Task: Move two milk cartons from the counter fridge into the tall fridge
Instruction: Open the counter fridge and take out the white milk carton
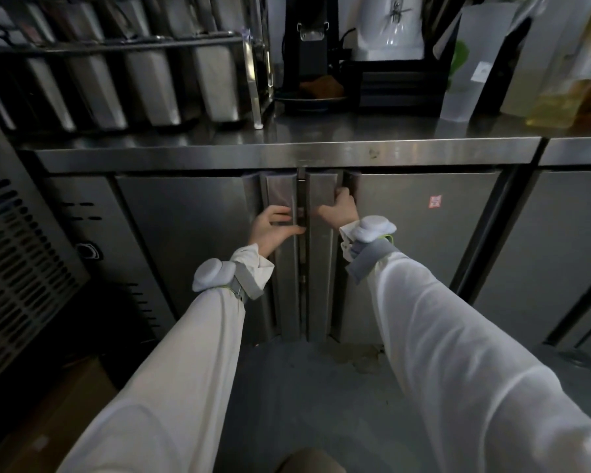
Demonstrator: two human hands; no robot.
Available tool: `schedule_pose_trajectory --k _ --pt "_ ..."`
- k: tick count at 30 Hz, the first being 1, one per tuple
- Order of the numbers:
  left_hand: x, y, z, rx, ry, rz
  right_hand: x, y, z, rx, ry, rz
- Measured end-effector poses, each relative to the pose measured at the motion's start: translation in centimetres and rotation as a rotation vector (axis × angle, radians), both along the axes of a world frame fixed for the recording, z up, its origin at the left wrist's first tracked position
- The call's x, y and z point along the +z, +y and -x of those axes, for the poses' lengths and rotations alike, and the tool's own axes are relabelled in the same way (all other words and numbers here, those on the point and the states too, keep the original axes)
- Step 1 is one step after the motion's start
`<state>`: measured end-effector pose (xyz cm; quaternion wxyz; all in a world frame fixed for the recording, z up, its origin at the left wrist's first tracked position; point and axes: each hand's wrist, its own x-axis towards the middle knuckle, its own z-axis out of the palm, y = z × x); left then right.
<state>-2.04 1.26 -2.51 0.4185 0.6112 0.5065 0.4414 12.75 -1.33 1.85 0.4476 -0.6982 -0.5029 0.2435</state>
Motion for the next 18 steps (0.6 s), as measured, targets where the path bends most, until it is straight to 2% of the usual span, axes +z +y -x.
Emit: schedule_pose_trajectory --k 10,15,18 --pt "1.0 -1.7 1.6 -0.019 0.099 -0.005 1.9 -1.0 -0.1 0.006 0.013 0.124" --pt "0.6 -3.6 3.3 -0.044 0.143 0.015 0.9 -3.8 0.4 -0.029 -0.195 0.200" --pt "1.1 -5.3 3.2 -0.031 0.156 0.001 1.0 -5.8 -0.6 0.033 -0.184 0.193"
